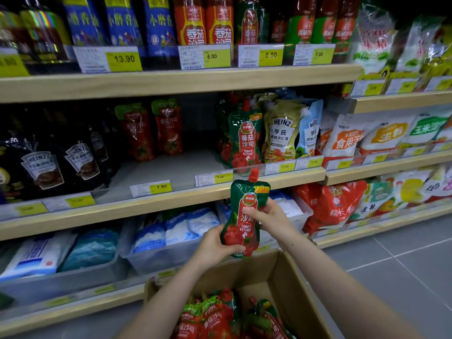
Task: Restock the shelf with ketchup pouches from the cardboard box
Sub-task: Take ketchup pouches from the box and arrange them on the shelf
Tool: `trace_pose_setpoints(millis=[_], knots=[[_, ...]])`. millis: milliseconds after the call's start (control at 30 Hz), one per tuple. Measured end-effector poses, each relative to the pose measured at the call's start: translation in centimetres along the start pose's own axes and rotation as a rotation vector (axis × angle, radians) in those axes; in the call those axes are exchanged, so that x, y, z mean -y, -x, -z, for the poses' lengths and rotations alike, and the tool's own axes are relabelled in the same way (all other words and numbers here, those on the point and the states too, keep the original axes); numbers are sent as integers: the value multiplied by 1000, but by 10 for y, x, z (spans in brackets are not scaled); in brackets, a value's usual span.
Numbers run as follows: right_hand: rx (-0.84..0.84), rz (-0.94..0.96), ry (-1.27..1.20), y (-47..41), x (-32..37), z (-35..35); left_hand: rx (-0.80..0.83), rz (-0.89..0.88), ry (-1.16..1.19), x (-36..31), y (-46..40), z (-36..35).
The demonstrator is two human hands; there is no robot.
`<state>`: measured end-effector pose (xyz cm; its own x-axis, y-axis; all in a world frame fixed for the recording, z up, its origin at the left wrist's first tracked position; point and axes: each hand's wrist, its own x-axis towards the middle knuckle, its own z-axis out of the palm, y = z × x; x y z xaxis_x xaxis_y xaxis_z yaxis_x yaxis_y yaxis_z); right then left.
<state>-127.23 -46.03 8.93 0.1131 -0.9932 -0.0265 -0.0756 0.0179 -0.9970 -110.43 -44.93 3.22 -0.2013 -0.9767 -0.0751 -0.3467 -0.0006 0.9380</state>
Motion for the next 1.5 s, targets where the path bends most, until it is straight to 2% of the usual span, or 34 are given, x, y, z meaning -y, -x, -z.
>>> trace_pose_setpoints(millis=[133,367,433,567,733,900,967,1033,1100,1367,1500], knots=[[-155,-17,97,-1,-6,-21,-64,2,-111,2,4,-1],[-195,-19,187,-5,8,-25,-275,-123,-321,0,6,-5],[-215,-70,117,-5,11,-23,-294,-156,-382,2,6,-6],[-220,-135,-109,-2,9,-12,-236,-187,-425,5,7,-9],[-184,-157,-276,2,-4,15,-5,-272,-308,8,9,8],[-200,-190,-517,6,-14,13,-80,-283,-290,1,7,-13],[-150,-196,-490,10,-20,13,-102,-301,-288,-2,7,-20],[-78,-232,-337,15,-27,14,-134,-366,-334,-4,6,-23],[-71,-283,-285,17,-30,17,-156,-419,-375,-6,5,-23],[-49,-339,-387,17,-34,31,-44,-435,-380,-22,2,-10],[-46,-354,-513,17,-29,31,-88,-499,-364,-27,1,-15]])
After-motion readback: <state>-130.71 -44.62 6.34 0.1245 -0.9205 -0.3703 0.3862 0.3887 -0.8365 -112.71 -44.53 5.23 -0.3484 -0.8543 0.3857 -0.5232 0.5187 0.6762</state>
